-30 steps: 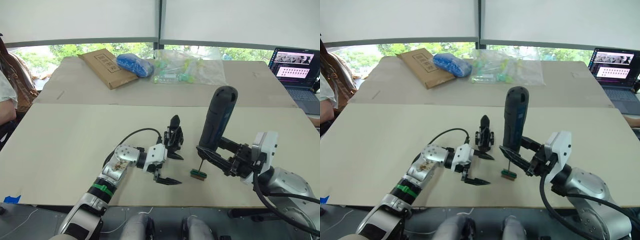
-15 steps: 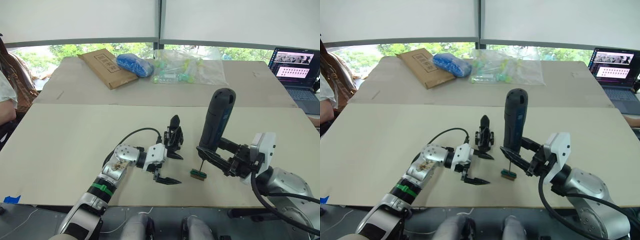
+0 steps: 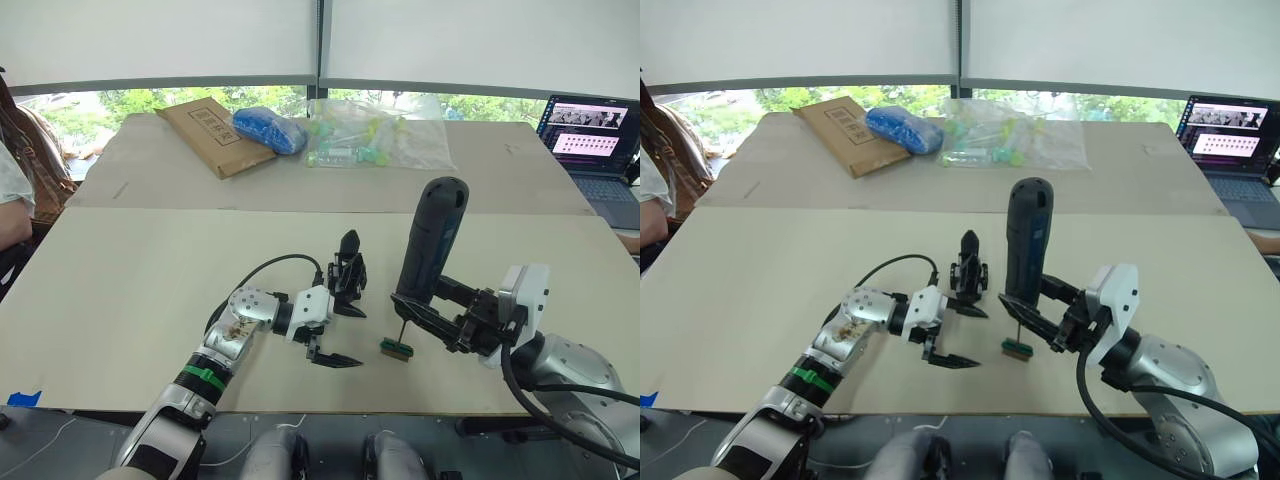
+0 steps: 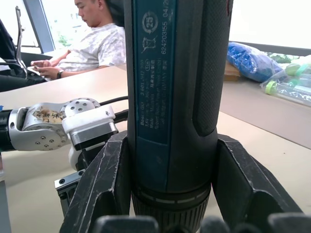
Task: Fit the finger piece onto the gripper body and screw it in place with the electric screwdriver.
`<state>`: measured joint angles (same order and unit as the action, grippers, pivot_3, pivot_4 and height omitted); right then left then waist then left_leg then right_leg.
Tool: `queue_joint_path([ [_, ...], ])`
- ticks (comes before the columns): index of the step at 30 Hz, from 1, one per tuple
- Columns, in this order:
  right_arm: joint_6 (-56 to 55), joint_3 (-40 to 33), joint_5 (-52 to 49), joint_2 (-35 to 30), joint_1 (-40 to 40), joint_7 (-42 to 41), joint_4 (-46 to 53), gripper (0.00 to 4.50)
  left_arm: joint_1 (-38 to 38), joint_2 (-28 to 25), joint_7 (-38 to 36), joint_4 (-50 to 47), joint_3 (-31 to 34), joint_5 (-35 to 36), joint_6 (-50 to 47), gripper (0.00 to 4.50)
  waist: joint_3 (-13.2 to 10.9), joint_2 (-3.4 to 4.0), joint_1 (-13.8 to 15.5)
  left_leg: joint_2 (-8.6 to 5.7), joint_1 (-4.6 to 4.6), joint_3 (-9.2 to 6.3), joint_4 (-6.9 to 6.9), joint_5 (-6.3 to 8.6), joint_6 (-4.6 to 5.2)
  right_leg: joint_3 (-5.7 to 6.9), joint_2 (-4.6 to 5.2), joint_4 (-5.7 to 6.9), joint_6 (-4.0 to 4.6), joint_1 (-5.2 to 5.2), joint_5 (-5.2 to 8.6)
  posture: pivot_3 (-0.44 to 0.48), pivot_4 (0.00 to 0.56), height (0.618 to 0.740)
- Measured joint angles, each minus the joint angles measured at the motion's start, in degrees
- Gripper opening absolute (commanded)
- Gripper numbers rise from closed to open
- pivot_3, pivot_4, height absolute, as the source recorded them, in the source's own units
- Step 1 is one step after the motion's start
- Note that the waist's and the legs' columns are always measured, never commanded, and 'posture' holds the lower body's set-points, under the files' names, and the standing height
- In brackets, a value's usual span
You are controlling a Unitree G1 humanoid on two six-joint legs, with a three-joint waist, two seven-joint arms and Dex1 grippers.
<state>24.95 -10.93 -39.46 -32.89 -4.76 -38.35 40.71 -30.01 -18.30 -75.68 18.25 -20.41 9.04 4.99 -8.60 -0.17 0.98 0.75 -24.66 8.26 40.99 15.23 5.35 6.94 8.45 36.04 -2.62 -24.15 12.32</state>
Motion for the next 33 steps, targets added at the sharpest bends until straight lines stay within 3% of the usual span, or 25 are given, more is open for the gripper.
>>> queue_joint_path([
  [16,-0.21,0.25,-0.19,-0.39,1.01,-0.43,0.06,1.91,2.12,-2.92,0.74,-3.28,0.9,0.32,-1.32,4.5,0.0,0.0,-0.27,0.01,0.0,0.0,-0.02,0.0,0.0,-0.01,0.0,0.0,0.0,-0.02,0.0,0.0,0.15,0.732],
  [26,4.12,-0.47,-8.44,-3.3,10.66,4.05,2.81,1.91,13.35,-9.02,7.59,-15.86,8.22,4.84,-12.18,4.5,0.0,0.01,-0.23,0.04,0.02,-0.05,-0.03,0.0,-0.01,-0.01,0.02,0.01,0.02,-0.02,0.0,0.0,0.15,0.732],
  [33,7.09,-0.7,-14.2,-5.79,13.68,6.25,3.73,1.91,12.32,-10.18,12.97,-16.82,12.78,6.78,-17.01,4.5,0.0,0.01,0.12,0.01,0.01,-0.05,-0.02,0.0,0.0,0.01,0.04,-0.02,0.0,0.02,0.0,0.0,0.15,0.732],
])
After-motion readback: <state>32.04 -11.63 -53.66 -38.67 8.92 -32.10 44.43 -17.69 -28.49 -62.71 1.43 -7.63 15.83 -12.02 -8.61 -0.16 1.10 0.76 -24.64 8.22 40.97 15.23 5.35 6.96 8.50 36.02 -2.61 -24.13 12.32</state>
